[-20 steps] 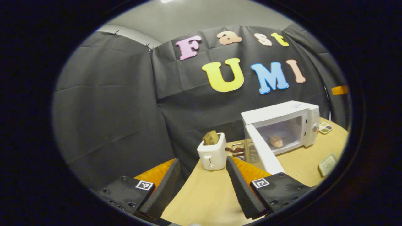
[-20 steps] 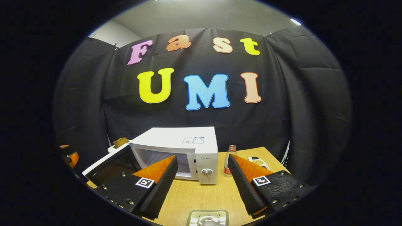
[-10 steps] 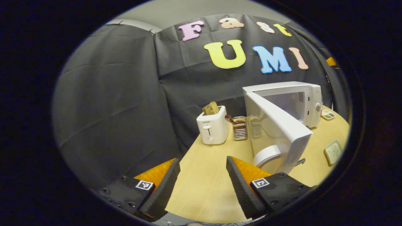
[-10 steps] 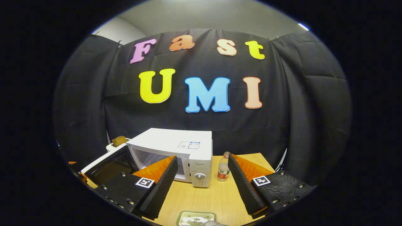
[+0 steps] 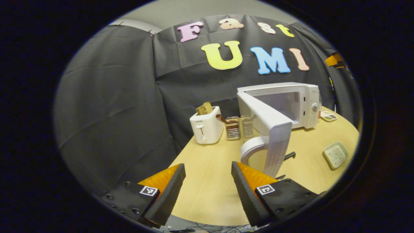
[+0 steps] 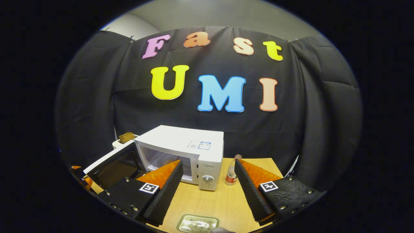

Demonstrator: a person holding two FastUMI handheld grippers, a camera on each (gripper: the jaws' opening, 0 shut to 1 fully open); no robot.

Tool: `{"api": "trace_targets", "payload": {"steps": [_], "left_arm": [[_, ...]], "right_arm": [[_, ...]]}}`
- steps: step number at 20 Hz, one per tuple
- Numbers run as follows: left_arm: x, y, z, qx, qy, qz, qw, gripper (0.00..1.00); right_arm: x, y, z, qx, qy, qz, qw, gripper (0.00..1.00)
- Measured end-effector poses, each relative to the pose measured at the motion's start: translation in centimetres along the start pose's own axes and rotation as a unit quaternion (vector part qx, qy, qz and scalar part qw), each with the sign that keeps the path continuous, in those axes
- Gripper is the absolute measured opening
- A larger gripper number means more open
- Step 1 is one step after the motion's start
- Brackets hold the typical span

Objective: Open the microwave oven with the left hand, put the food in, and close the microwave oven.

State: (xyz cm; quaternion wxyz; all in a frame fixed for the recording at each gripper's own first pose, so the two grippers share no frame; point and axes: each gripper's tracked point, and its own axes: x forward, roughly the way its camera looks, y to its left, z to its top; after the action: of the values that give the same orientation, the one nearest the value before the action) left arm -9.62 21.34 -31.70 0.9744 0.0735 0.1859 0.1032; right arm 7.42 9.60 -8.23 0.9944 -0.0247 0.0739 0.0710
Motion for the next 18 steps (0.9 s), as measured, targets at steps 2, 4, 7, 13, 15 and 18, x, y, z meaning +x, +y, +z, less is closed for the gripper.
{"api": "trace_targets", "payload": {"steps": [2, 4, 7, 13, 15, 18], "left_arm": [[0.0, -1.9, 0.6, 0.002, -0.002, -0.013, 1.000, 0.95], [-0.3, -4.7, 1.2, 0.003, -0.008, -0.035, 0.999, 0.95], [-0.7, -9.0, 2.8, 0.012, -0.022, -0.063, 0.998, 0.96], [-0.1, -18.4, 5.5, 0.030, -0.040, -0.139, 0.989, 0.96], [0.2, -21.0, 6.6, 0.037, -0.048, -0.157, 0.986, 0.97], [1.2, -24.1, 8.3, 0.035, -0.059, -0.174, 0.982, 0.97]], "right_arm": [[-0.1, -0.4, -0.4, 0.005, 0.005, 0.001, 1.000, 0.98], [-0.3, -1.1, -0.6, 0.009, 0.008, -0.001, 1.000, 0.98], [-0.9, -2.9, -0.9, 0.010, 0.010, -0.012, 1.000, 0.98], [-2.3, -8.1, -1.7, 0.032, 0.021, -0.047, 0.998, 0.98], [-2.9, -9.8, -2.1, 0.033, 0.022, -0.060, 0.997, 0.98], [-3.9, -12.2, -3.5, 0.036, 0.037, -0.078, 0.996, 0.98]]}}
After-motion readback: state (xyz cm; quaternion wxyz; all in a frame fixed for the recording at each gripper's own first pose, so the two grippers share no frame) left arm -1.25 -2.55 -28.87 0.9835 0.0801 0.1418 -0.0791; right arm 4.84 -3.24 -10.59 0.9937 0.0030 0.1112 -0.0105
